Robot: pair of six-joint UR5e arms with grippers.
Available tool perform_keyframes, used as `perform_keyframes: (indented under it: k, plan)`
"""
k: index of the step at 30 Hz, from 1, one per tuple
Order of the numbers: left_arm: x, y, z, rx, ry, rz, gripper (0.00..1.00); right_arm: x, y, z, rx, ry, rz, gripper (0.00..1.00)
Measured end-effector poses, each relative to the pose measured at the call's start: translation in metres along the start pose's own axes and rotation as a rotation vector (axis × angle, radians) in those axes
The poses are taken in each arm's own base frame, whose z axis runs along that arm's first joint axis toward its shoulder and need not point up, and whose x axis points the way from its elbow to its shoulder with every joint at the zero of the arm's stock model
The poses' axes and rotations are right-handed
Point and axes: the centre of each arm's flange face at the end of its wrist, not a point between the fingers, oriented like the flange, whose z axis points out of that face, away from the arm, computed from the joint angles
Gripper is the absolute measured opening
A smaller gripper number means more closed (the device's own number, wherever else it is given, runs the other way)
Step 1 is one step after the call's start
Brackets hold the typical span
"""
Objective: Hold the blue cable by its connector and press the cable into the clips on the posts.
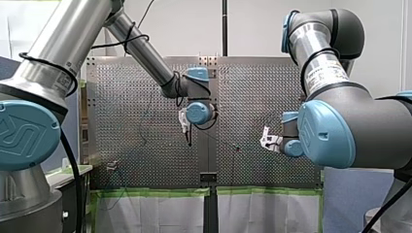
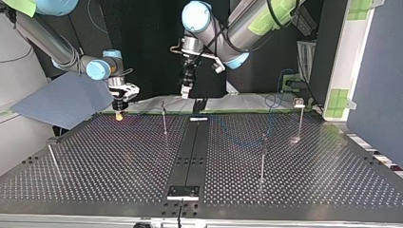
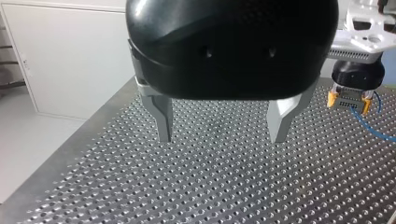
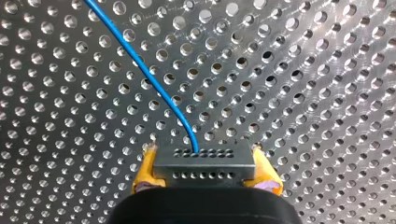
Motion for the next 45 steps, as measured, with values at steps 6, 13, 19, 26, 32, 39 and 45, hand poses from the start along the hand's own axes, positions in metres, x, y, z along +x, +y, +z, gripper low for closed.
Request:
perform_keyframes:
  k: [6,13,19,26,32,39,45]
  plan:
    - [-0.011,0.006,-0.022,0.000,0.005,-0.014,1.00,-0.002,0.000,-0.002,-0.003,-0.015,0.002,0.00]
    - [-0.023,0.013,-0.051,0.010,0.017,-0.019,1.00,-0.003,-0.003,-0.002,0.000,-0.023,-0.001,0.00]
    - [-0.034,0.022,-0.077,0.017,0.019,-0.027,1.00,-0.003,-0.001,-0.003,-0.007,-0.027,-0.012,0.00]
    - [-0.043,0.033,-0.103,0.003,0.017,-0.032,1.00,0.007,0.001,-0.003,-0.043,-0.024,-0.029,0.00]
    - [-0.050,0.043,-0.125,-0.001,0.017,-0.038,1.00,0.036,-0.002,-0.005,-0.077,-0.018,-0.052,0.00]
    - [-0.056,0.054,-0.149,0.004,0.018,-0.050,1.00,0.074,-0.012,-0.010,-0.079,-0.016,-0.057,0.00]
    - [-0.053,0.066,-0.169,0.005,0.033,-0.042,1.00,0.104,-0.022,-0.014,-0.068,0.004,-0.056,0.00]
